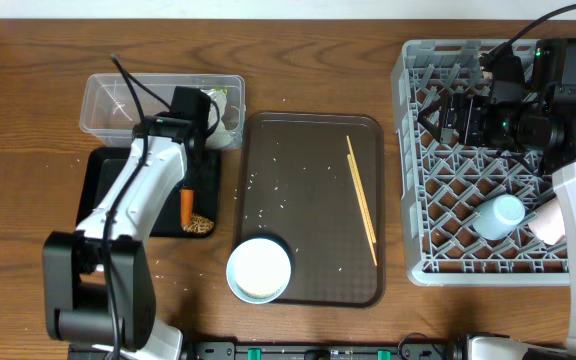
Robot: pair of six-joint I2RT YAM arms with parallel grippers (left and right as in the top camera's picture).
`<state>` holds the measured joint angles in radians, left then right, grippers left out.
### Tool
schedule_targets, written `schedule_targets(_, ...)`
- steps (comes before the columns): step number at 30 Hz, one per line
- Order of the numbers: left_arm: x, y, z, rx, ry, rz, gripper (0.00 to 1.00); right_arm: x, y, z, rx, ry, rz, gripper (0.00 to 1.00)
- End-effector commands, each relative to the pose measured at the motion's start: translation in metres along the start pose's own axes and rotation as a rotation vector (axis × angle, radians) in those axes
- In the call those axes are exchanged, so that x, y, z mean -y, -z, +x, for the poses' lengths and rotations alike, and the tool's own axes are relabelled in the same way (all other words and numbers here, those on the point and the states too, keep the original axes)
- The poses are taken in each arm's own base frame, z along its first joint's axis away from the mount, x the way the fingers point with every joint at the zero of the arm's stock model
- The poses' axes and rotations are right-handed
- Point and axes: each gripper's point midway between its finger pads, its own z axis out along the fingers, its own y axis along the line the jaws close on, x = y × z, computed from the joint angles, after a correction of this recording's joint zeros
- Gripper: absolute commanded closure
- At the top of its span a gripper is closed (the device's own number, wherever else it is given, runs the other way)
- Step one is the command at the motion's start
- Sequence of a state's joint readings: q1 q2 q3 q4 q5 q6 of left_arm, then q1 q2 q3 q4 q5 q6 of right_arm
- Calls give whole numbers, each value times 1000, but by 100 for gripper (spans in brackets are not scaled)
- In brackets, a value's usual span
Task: Sort waste into correct bins and load items into the dishwasher rack
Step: 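Carry the carrot left and drop it onto the black tray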
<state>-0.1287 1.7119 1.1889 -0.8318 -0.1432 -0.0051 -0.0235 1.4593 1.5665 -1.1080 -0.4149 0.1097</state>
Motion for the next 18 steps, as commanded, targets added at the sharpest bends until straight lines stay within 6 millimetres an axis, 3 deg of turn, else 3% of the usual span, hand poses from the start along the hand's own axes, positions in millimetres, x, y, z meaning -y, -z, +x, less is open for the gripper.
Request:
schedule_targets(1,-3,-3,3,-13,22,-16,52,-1,-2,3,-11,10,-6,9)
schedule_targets(4,-2,6,1,-6,15,-14,49,-1,-2,4,-15,9,-5,9)
schedule_targets(7,6,31,-7,41,8,30,48,-1,-2,4,-15,8,-5,9)
schedule_targets(13,49,94,-23,215,-69,259,44,-1,-2,5,-17,7,-5,9)
schedule_targets(18,77,118,-14,250,-135,351,43,-1,-2,4,-17,8,-5,10)
